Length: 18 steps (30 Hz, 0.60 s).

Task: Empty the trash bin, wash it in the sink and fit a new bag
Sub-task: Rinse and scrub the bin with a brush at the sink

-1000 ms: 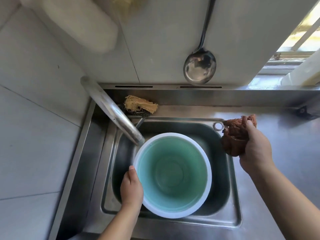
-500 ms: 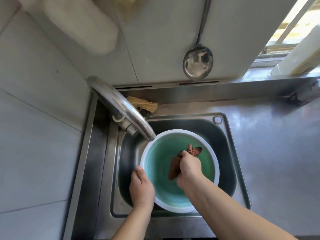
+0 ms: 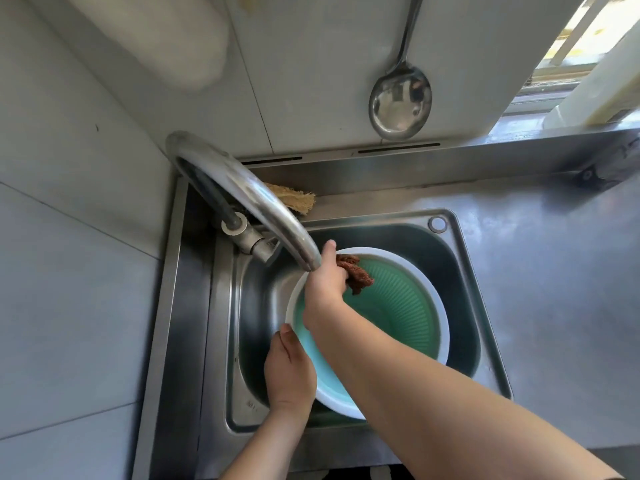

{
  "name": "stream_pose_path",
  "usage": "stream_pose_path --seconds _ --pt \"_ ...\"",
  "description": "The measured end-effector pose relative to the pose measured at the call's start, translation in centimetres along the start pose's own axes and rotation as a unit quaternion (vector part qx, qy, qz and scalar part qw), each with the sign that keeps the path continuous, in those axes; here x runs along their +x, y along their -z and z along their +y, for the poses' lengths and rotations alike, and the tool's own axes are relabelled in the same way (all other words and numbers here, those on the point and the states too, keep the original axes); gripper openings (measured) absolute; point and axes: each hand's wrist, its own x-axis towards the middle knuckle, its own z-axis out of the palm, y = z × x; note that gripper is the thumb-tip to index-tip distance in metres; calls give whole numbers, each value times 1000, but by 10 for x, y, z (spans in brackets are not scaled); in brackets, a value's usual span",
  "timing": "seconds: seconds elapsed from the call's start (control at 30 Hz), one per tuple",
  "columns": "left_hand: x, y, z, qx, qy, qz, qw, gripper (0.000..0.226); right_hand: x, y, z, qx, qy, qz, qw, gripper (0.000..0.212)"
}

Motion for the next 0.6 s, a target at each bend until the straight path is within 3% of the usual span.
stream_pose_path --seconds 0.1,0.23,0.37,0.5,0.6 --pt "2 -2 1 -11 -4 -8 1000 47 -2 2 14 -86 41 -35 995 88" --pt "5 -4 0 -23 31 -10 999 45 -10 29 50 -163 37 -174 971 101" --pt "5 -7 2 -82 75 21 994 39 -8 63 72 -249 34 -273 929 89" --pt "3 -14 7 -101 81 29 991 46 0 86 69 -255 17 -264 930 74" --pt "2 -17 8 -108 87 54 989 47 -4 96 63 -349 46 -257 900 60"
